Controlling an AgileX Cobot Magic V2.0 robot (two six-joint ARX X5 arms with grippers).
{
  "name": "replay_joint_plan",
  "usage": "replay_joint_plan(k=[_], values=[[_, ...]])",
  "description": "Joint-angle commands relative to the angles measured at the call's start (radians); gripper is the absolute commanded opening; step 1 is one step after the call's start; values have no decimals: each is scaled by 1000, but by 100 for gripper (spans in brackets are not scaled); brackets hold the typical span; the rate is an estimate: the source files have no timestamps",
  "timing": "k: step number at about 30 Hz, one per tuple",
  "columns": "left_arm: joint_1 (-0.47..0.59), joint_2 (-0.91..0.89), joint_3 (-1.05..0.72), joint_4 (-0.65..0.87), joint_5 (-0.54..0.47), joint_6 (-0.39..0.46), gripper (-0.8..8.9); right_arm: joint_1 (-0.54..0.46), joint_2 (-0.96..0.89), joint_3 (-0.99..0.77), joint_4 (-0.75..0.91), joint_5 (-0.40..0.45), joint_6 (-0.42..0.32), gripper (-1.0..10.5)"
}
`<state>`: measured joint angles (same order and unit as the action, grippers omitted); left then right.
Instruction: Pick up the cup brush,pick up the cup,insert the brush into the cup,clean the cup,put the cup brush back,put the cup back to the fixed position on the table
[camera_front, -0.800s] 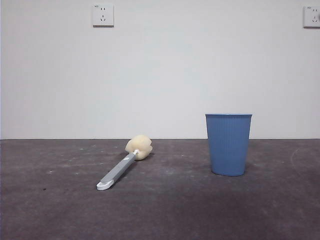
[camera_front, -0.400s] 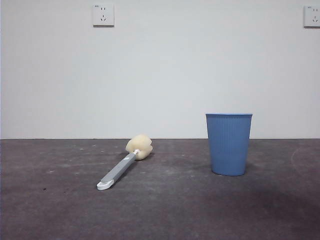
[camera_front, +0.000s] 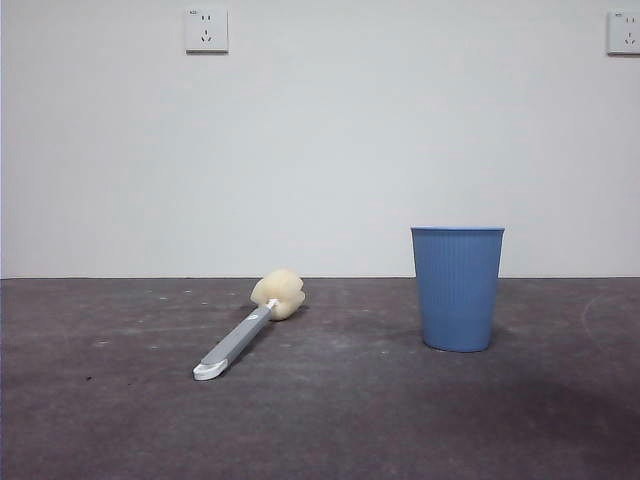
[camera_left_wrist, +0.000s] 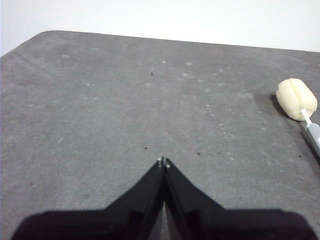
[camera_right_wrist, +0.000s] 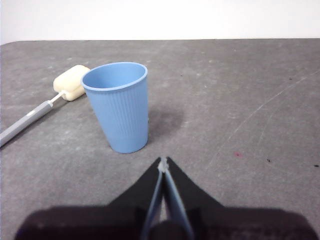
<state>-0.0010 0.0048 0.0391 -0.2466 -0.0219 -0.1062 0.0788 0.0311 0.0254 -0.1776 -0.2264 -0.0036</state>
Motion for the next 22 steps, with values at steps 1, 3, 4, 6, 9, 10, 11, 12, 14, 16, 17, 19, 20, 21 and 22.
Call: replay_joint_plan(k=[1, 3, 4, 6, 9, 10, 11, 12, 14, 16, 17, 19, 20, 21, 22], values=[[2, -2, -13, 2, 2, -3, -3, -1, -16, -17, 3, 0, 14, 2], [3, -2, -13, 2, 1, -3, -3, -1, -30, -17, 5, -3, 15, 2], [3, -2, -13, 2, 1, -3, -3, -1, -30, -16, 6, -4, 13, 2], [2, -2, -13, 2, 2, -3, -3, -1, -29, -16, 6, -2, 13, 2], [2, -2, -13, 2, 2, -3, -3, -1, -24, -16, 5, -3, 13, 2], [2, -2, -13, 2, 2, -3, -3, -1, -24, -16, 6, -3, 13, 2], [2, -2, -13, 2, 1, -3, -3, -1, -23, -16, 6, -3, 13, 2], [3, -2, -13, 2, 2, -3, -3, -1, -23, -16, 6, -2, 13, 2], [2, -2, -13, 2, 1, -3, -3, -1, -23, -16, 6, -3, 13, 2], [2, -2, -13, 2, 2, -3, -3, -1, -23, -16, 6, -3, 13, 2], [3, -2, -13, 2, 2, -3, -3, -1, -23, -16, 6, -3, 13, 2], [2, -2, -13, 2, 2, -3, -3, -1, -23, -16, 5, -3, 13, 2], [3, -2, -13, 2, 2, -3, -3, -1, -23, -16, 6, -3, 13, 2], [2, -2, -13, 2, 1, -3, -3, -1, -23, -16, 6, -3, 13, 2], [2, -2, -13, 2, 2, -3, -3, -1, -23, -16, 6, -3, 13, 2]])
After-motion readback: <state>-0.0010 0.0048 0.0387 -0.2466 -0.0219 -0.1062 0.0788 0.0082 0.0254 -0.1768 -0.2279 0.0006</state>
